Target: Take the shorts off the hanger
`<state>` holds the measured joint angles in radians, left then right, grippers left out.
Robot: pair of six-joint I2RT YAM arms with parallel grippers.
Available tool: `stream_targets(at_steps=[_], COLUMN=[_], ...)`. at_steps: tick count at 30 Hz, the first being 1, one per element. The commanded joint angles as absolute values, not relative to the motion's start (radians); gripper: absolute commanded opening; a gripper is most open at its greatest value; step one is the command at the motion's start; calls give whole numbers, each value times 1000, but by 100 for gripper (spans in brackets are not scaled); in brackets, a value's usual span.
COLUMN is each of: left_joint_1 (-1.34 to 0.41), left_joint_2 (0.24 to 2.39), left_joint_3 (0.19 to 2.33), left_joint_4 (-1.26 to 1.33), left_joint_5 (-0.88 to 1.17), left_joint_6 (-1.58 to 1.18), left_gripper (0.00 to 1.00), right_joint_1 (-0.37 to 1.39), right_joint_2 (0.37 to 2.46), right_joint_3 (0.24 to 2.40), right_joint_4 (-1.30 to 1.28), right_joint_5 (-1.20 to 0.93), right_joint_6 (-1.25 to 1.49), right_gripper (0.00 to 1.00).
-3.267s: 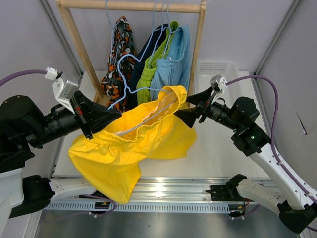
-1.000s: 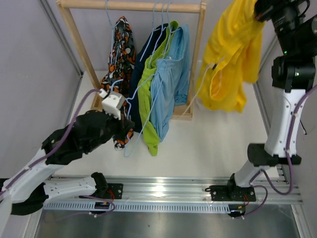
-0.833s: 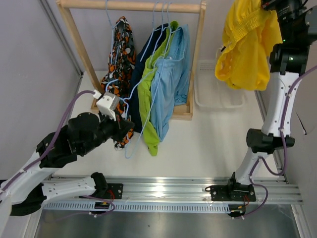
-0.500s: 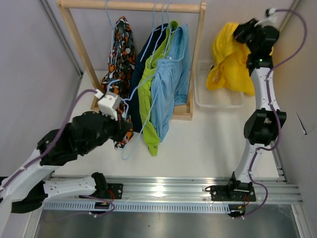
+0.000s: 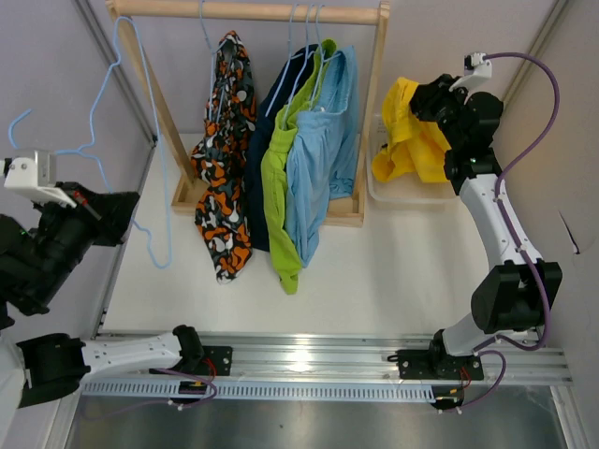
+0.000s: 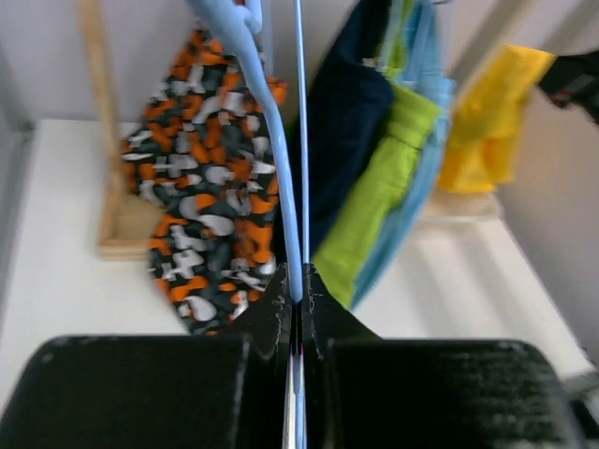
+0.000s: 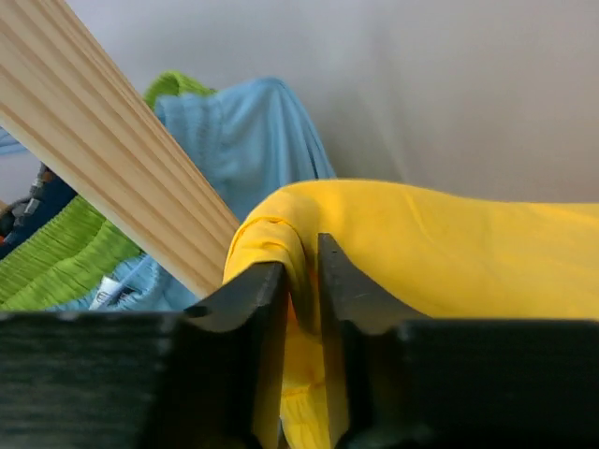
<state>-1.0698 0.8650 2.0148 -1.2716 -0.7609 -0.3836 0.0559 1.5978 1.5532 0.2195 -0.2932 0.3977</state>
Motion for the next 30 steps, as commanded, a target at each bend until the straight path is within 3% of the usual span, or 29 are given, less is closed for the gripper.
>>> stream_targets(at_steps=[1,2,3,10,13,18,25,30], left_joint_1=[-1075,-1072,-1072,-965,-736,-448,-264,-157], left_joint_2=[995,1005,1014,1091,1049,1051,1189,1325], left_joint_3=[2042,2045,2045,1990,1815,1726,1811,1937], left_joint_4=[-1452,-1459,-1439,-1329,-1171,-1066,-932,-882], left_joint_5=[-977,-998,-1011,-841,-665,-400,-287,-66], left_joint_6=[-382,-385,-374,-258,-187,-80,-52,-66], left_gripper=[0,0,0,0,0,0,0,0], right_joint_1=[60,58,58,80,78,55,46,48], right_joint_2=[1611,1630,1638,1422,1289,1068,881,819], right_joint_3=[1419,1413,1408,1082,1000,919,864,813], right_joint_4=[175,117,25,94,66,9,-44,-64], right_joint_5=[-111,-74,-16,2,38,22,-24,-63], right_joint_6=[347,376,393,472,456,433,439,452], right_gripper=[28,55,73,80,82,85,88,88])
